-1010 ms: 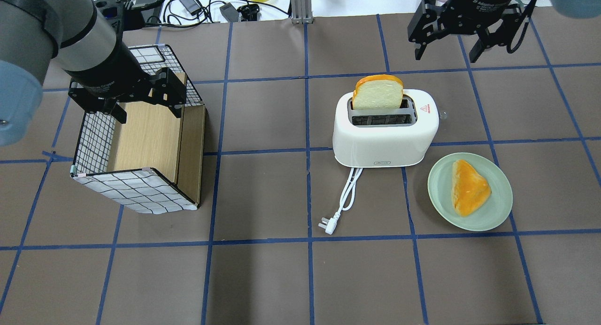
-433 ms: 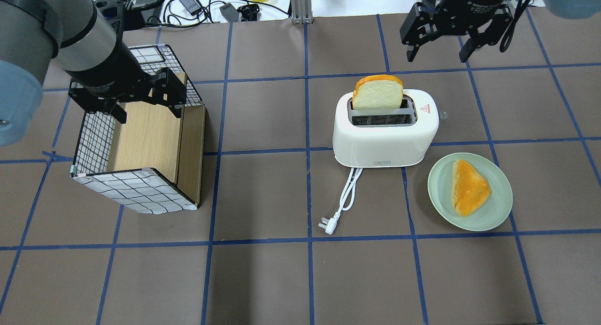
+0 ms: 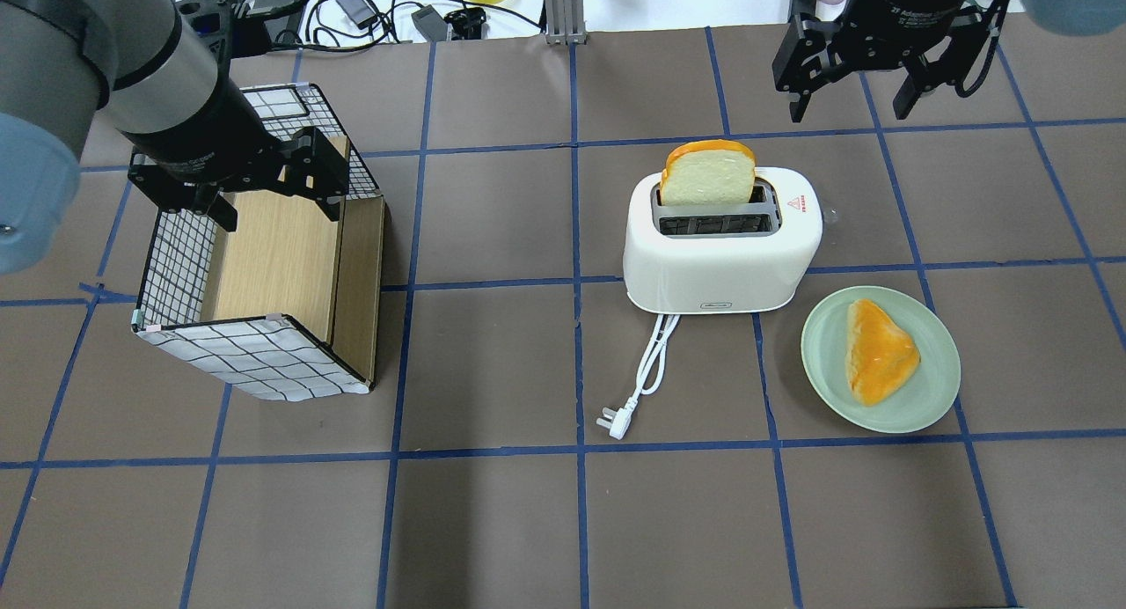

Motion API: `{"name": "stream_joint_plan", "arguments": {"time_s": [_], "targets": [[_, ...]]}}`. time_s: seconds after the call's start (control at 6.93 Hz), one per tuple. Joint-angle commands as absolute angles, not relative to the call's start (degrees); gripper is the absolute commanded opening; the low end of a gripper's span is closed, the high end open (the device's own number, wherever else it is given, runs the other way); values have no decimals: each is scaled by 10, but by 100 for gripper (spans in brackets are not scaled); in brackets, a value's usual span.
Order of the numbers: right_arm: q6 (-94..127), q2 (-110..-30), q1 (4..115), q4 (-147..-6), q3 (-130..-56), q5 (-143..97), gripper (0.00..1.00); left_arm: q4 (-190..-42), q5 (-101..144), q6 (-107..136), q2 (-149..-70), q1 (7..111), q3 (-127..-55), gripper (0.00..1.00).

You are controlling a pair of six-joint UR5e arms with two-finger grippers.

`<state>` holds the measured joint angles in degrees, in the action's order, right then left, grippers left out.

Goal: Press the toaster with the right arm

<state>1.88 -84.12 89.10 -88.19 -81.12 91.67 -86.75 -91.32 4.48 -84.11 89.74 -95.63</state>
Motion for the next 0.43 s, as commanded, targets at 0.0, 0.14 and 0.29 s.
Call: {"name": "stream_joint_plan", "arguments": {"time_s": [0.0,0.14,0.29], "targets": [[26,-840,894,-882,-811,919,100,-867,-913,45,-841,897,-956,100],[26,-839,894,-882,-811,918,100,-867,-913,45,-841,897,-956,100],[26,-838,894,-882,-811,918,100,-867,-913,45,-841,897,-956,100]]}}
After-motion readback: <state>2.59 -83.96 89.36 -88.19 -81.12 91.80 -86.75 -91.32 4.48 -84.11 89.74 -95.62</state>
